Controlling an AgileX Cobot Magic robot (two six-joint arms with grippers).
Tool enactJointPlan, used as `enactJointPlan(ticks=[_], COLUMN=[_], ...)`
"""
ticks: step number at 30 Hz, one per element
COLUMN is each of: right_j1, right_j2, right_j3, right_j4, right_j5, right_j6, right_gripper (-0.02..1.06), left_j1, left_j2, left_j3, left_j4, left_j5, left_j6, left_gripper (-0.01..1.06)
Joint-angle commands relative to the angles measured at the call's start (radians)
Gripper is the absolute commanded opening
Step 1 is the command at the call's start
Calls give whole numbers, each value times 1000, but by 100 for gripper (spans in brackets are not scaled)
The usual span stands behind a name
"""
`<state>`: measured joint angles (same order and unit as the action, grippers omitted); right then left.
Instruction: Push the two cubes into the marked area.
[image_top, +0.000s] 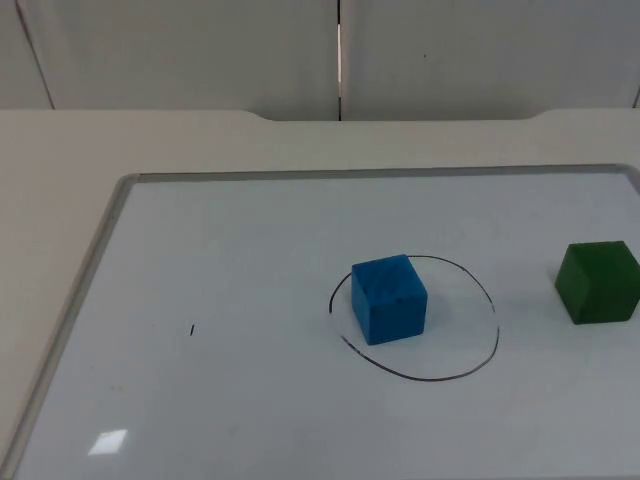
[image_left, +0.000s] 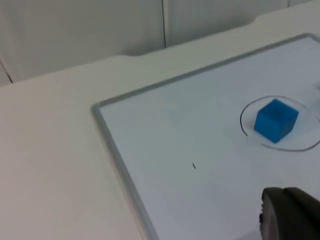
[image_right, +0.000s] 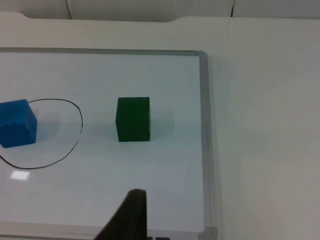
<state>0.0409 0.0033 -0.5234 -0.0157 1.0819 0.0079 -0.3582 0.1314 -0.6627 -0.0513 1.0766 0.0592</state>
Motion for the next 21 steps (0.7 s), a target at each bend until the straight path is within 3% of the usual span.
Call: enactJointPlan(ticks=[1,7,14,21], right_j1=[3,3,3,3], right_j2=[-3,-3,-3,73], right_j3=[8,8,8,2], right_j4=[-5,-5,-5,1], right_j5=[-3,-3,-4,-14], right_j6=[3,3,2,7], right_gripper=[105,105,104,91], left_j1=[1,1,1,1], left_j2=[-39,-131,-131,-131], left_j3=[62,157,168,168], left_j4=[6,8,42,44], left_j5=[6,9,-1,-1], left_j6=[-26,-44,-42,-42], left_gripper=[0,0,0,0])
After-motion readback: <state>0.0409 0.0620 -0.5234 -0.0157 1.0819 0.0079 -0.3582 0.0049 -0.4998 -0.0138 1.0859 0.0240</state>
